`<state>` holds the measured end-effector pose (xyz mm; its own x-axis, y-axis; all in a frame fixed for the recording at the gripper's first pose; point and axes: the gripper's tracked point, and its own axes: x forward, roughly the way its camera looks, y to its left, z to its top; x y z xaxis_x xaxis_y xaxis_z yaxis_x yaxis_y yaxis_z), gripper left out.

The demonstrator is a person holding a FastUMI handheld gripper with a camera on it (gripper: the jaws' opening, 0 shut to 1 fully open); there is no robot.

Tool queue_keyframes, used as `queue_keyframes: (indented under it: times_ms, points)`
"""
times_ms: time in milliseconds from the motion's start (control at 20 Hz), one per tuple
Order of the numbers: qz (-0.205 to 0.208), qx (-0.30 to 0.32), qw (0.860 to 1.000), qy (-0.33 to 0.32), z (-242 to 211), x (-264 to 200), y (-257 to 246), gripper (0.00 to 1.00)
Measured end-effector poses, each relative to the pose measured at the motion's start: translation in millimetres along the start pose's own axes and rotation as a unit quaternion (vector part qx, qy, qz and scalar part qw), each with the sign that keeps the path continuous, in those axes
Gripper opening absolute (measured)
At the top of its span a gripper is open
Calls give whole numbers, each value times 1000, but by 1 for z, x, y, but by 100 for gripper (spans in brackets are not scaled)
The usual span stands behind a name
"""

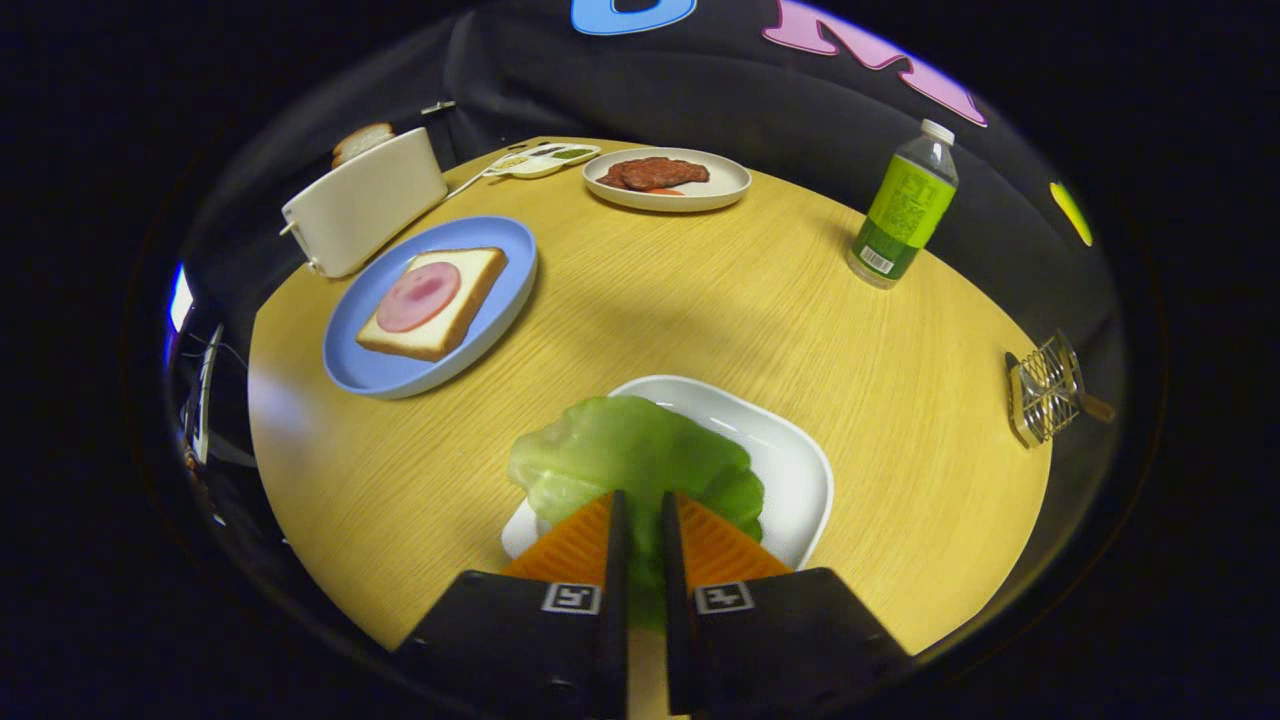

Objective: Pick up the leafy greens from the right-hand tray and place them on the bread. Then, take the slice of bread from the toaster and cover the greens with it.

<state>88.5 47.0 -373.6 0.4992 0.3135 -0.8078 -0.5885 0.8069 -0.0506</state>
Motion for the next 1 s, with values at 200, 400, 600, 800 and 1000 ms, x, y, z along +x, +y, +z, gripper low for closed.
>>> queue_keyframes:
  times_ms: [200, 400, 600, 800, 1000]
  points:
    - [6, -5, 1000, 0, 1, -3, 5, 8]
    - [17, 36, 999, 6, 7, -9, 5, 6]
    - [1, 37, 999, -12, 23, -37, 8, 5]
    - [-5, 42, 999, -29, 46, -68, 18, 5]
    - [7, 31, 998, -50, 84, -82, 44, 5]
